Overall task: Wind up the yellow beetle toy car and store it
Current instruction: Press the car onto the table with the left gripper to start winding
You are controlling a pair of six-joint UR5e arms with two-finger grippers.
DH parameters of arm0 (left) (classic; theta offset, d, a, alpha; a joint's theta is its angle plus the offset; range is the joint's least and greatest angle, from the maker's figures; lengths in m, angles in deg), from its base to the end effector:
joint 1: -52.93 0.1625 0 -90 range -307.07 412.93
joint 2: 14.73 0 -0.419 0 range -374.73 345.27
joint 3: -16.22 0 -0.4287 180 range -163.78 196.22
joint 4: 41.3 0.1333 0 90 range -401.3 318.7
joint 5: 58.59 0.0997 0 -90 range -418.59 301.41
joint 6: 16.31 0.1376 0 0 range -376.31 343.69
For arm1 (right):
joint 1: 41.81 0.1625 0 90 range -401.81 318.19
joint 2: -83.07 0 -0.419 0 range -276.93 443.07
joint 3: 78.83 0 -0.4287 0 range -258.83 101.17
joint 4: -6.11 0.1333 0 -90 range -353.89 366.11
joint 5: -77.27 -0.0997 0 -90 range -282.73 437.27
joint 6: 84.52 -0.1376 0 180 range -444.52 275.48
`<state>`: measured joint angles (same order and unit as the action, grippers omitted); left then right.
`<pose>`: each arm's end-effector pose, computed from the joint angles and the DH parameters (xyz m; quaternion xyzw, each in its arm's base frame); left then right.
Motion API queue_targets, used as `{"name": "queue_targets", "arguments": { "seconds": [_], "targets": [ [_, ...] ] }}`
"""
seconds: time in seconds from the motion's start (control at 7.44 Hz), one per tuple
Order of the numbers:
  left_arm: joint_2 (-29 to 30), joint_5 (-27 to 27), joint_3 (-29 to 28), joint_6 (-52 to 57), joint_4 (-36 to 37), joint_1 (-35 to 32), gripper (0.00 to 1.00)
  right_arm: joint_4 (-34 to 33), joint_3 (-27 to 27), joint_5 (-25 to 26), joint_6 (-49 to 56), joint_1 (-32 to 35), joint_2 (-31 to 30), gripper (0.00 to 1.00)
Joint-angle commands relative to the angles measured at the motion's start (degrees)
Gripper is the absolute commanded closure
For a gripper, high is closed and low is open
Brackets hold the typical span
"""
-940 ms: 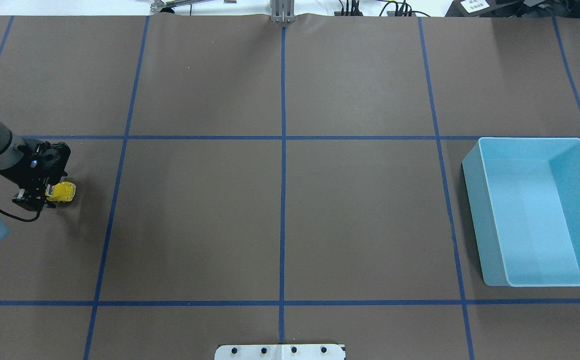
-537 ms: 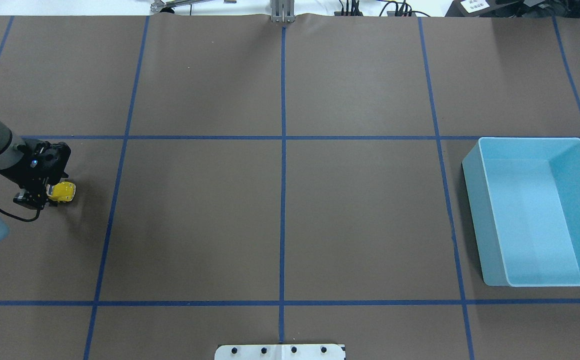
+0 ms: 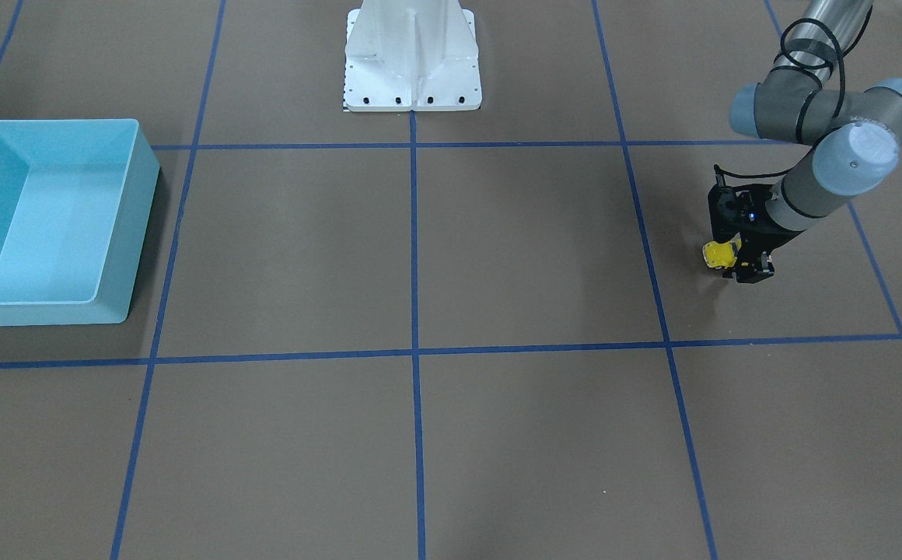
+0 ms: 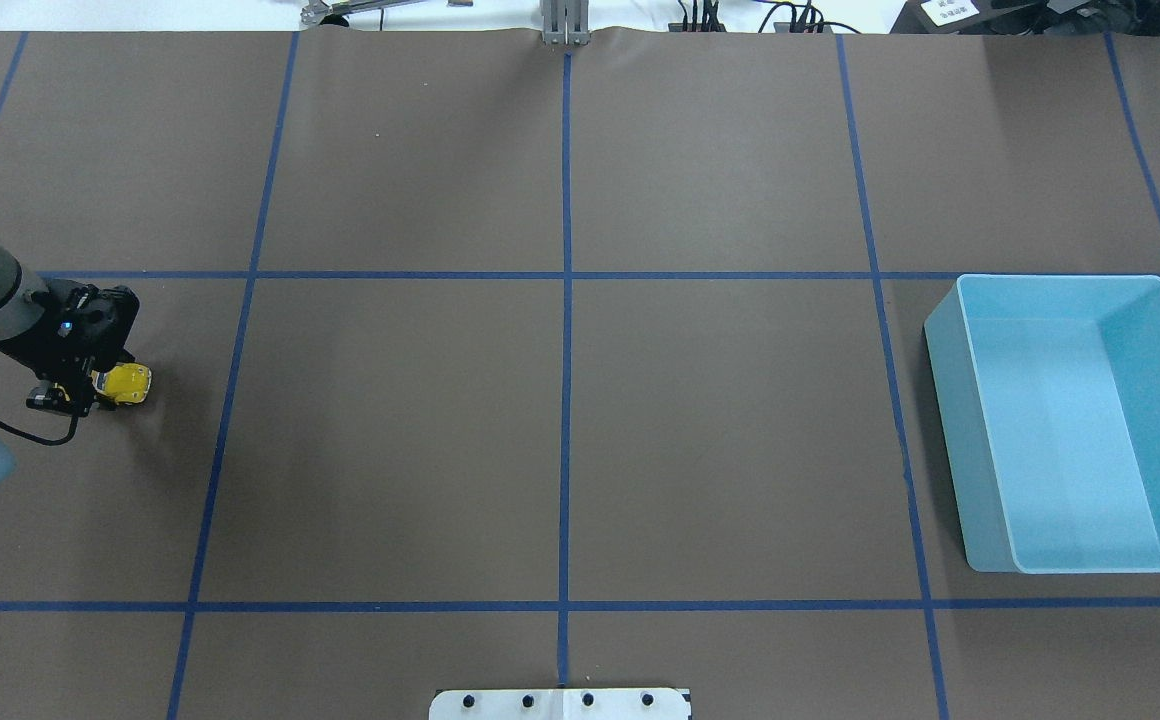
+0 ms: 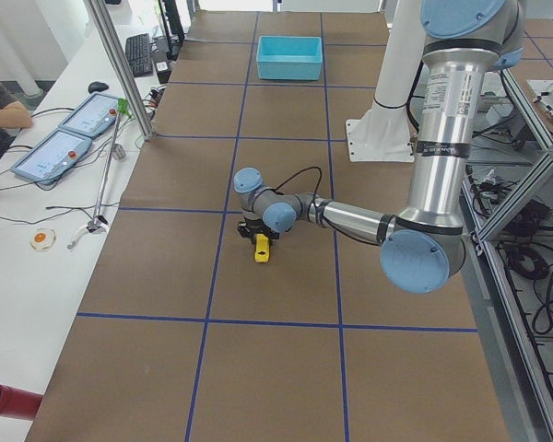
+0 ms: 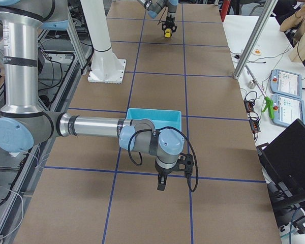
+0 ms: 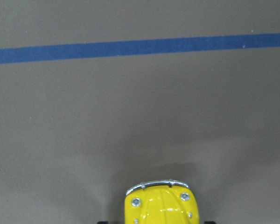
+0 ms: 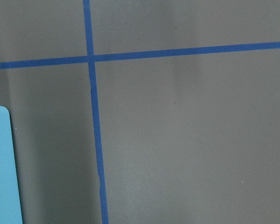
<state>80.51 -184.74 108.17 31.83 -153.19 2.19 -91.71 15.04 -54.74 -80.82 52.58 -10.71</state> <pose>0.3423 -0.5012 0.5747 0.2612 0.2809 0.6921 0.6115 0.0783 -0.4815 0.6946 -0.0375 -0.3612 0.0298 0.9313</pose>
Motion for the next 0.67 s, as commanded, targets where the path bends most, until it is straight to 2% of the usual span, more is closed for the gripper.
{"name": "queue_targets", "arguments": {
  "seconds": [0.0, 0.13, 0.54],
  "targets": [
    [-1.9, -0.1, 2.6, 0.6, 0.0, -0.1, 0.93, 0.0, 0.0, 0.0, 0.0, 0.0, 0.0, 0.00],
    [-2.3, -0.6, 3.5, 0.6, 0.0, -0.1, 1.00, 0.0, 0.0, 0.0, 0.0, 0.0, 0.0, 0.00],
    [-2.7, -3.8, 5.0, 0.6, -0.1, -0.2, 1.00, 0.0, -0.1, 0.0, 0.0, 0.0, 0.0, 0.00]
  ]
}}
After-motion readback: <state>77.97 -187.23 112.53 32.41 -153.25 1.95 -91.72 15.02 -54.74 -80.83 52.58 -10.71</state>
